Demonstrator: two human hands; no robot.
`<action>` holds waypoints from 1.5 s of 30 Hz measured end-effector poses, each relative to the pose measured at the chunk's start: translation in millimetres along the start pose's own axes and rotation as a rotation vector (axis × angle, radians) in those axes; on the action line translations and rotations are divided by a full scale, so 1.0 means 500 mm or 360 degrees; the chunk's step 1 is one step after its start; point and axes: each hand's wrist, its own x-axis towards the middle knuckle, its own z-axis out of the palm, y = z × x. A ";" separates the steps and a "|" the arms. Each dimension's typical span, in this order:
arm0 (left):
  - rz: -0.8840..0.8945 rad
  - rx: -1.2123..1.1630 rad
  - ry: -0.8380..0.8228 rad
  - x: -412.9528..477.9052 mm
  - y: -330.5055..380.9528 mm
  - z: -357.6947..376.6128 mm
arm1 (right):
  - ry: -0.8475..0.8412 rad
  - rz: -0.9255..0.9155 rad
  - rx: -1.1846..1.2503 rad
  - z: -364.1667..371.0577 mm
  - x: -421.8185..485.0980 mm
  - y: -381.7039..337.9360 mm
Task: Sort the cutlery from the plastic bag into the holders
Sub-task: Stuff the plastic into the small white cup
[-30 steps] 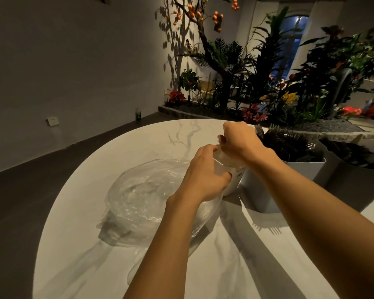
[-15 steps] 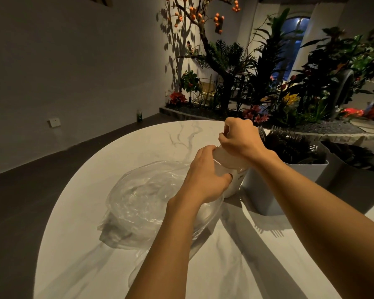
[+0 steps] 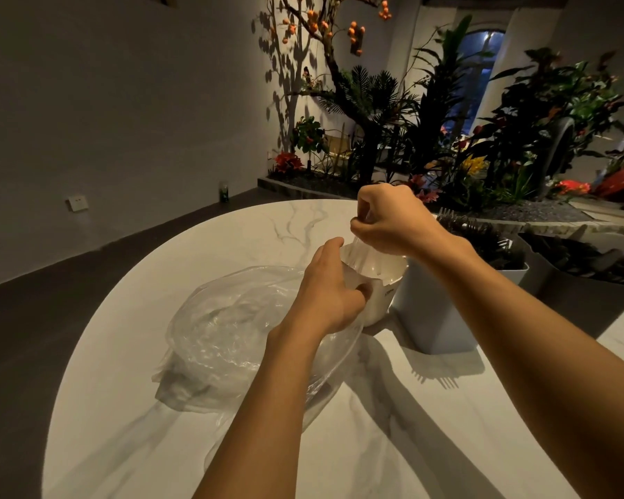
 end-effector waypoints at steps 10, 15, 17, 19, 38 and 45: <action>0.0048 0.0016 -0.0005 0.002 -0.009 0.004 | 0.0047 -0.0024 -0.0011 0.012 -0.010 0.010; 0.0054 0.0035 0.0003 0.003 -0.011 0.008 | 0.0089 -0.0096 -0.0100 0.019 -0.019 0.012; 0.0056 0.0036 -0.0006 0.003 -0.009 0.009 | 0.0107 -0.0125 -0.0084 0.020 -0.019 0.011; 0.0051 0.0029 0.0000 0.004 -0.009 0.008 | 0.0097 -0.0105 -0.0013 0.019 -0.019 0.011; 0.0105 0.0087 0.0134 0.003 -0.010 0.006 | 0.0309 -0.0303 -0.0126 0.003 -0.024 0.023; 0.0330 -0.0142 0.0264 0.012 0.016 0.008 | 0.0030 -0.0260 0.0350 -0.021 -0.040 -0.007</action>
